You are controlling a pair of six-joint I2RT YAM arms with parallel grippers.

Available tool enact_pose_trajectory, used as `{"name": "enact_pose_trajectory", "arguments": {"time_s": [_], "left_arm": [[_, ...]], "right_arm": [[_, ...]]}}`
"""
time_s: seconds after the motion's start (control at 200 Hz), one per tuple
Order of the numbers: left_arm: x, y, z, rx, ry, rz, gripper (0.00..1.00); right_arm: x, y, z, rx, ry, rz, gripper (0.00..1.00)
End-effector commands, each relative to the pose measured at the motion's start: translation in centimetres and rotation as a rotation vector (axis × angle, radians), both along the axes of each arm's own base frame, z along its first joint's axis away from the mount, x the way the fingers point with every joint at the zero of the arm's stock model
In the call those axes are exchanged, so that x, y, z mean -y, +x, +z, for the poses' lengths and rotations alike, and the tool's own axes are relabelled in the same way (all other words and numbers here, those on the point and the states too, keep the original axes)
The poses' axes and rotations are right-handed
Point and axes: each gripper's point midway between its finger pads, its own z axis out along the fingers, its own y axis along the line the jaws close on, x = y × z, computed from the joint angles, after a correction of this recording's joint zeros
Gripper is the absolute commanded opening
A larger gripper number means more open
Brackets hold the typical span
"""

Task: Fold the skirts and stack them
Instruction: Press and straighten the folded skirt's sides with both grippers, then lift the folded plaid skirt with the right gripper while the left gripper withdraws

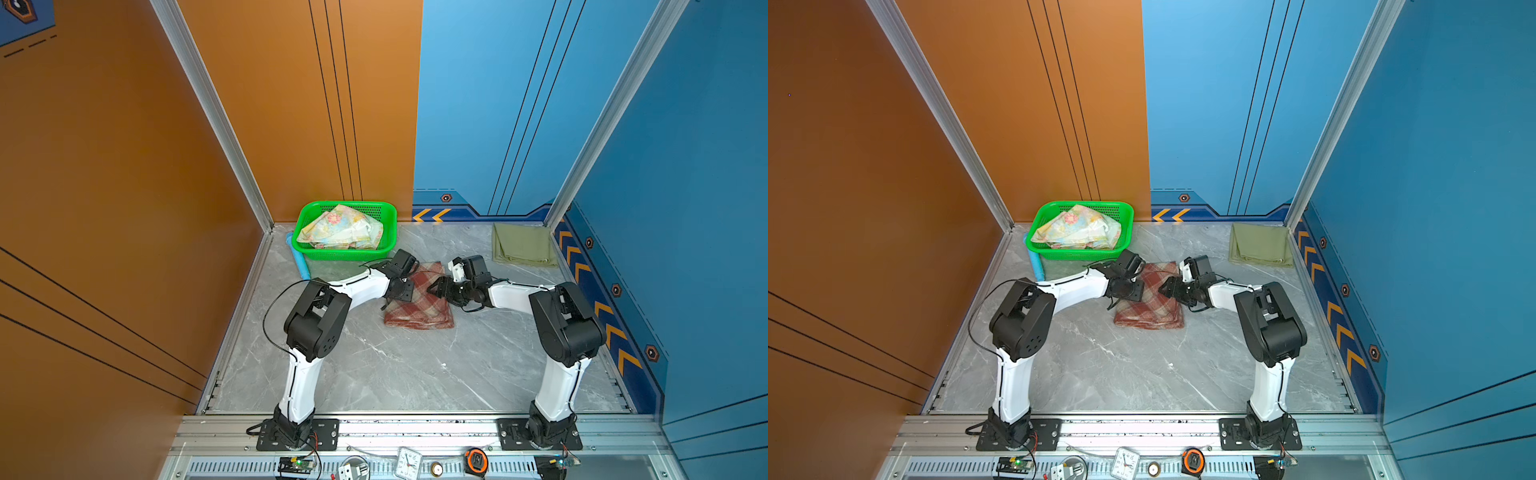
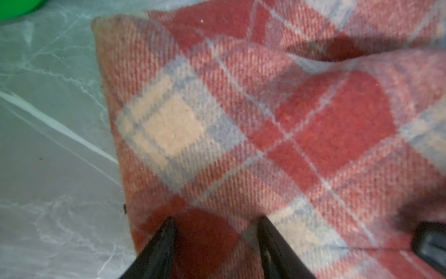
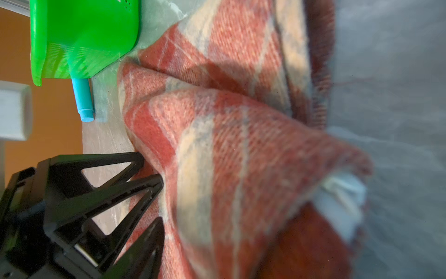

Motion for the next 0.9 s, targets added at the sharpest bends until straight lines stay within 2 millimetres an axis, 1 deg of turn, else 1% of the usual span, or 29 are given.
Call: {"name": "enact_pose_trajectory", "arguments": {"time_s": [0.0,0.05,0.085,0.15,0.2,0.265,0.33,0.391,0.446,0.516,0.576,0.676,0.706,0.726,0.761,0.786,0.896], "left_arm": [[-0.1,-2.0,-3.6,-0.106,0.054,-0.024,0.55],[0.0,-2.2,-3.8,-0.109,0.054,-0.025,0.55],[0.1,-2.2,-3.8,-0.11,0.054,-0.025,0.55],[0.2,-2.2,-3.8,-0.107,0.052,-0.027,0.55],[0.3,-2.1,-3.6,-0.106,0.048,-0.028,0.55],[0.6,-1.9,-3.0,-0.095,0.034,-0.03,0.55],[1.0,-1.5,-1.6,-0.07,0.011,-0.035,0.56],[1.3,-1.1,0.4,-0.04,-0.02,-0.038,0.58],[1.3,-0.7,2.6,-0.006,-0.053,-0.035,0.59],[0.9,-0.3,5.5,0.038,-0.092,-0.031,0.61],[0.4,-0.2,7.8,0.071,-0.127,-0.025,0.65],[-0.7,-0.2,11.7,0.129,-0.167,-0.022,0.78],[-1.1,-0.3,12.8,0.149,-0.17,-0.023,0.85],[-1.4,-0.3,13.5,0.167,-0.166,-0.022,0.92],[-2.0,-0.4,14.8,0.203,-0.157,-0.022,1.0],[-2.3,-0.5,15.5,0.225,-0.151,-0.022,0.98],[-3.7,-0.9,19.0,0.309,-0.14,-0.023,0.98]], "right_arm": [[-1.1,-3.2,-4.8,-0.174,-0.005,0.045,0.62],[-1.6,-2.9,-4.5,-0.168,0.015,0.054,0.56],[-1.9,-2.6,-4.1,-0.158,0.027,0.056,0.5],[-2.3,-2.2,-3.3,-0.133,0.04,0.061,0.37],[-2.4,-1.9,-2.6,-0.116,0.048,0.062,0.25],[-2.6,-1.3,-1.2,-0.087,0.064,0.061,0.11],[-2.7,-0.8,0.3,-0.058,0.078,0.051,0.0],[-2.6,-0.5,1.4,-0.039,0.081,0.038,0.0],[-2.4,-0.3,2.5,-0.024,0.084,0.026,0.0],[-2.2,-0.1,3.8,-0.008,0.09,0.005,0.0],[-2.1,0.0,5.1,0.005,0.098,-0.008,0.0],[-1.9,-0.1,7.0,0.027,0.098,-0.032,0.0],[-1.8,-0.1,7.6,0.035,0.097,-0.041,0.0],[-1.7,0.0,8.0,0.041,0.098,-0.045,0.0],[-1.7,-0.1,8.8,0.054,0.102,-0.052,0.0],[-1.6,0.0,9.4,0.062,0.103,-0.058,0.0],[-1.2,0.0,11.7,0.092,0.091,-0.084,0.0]]}}
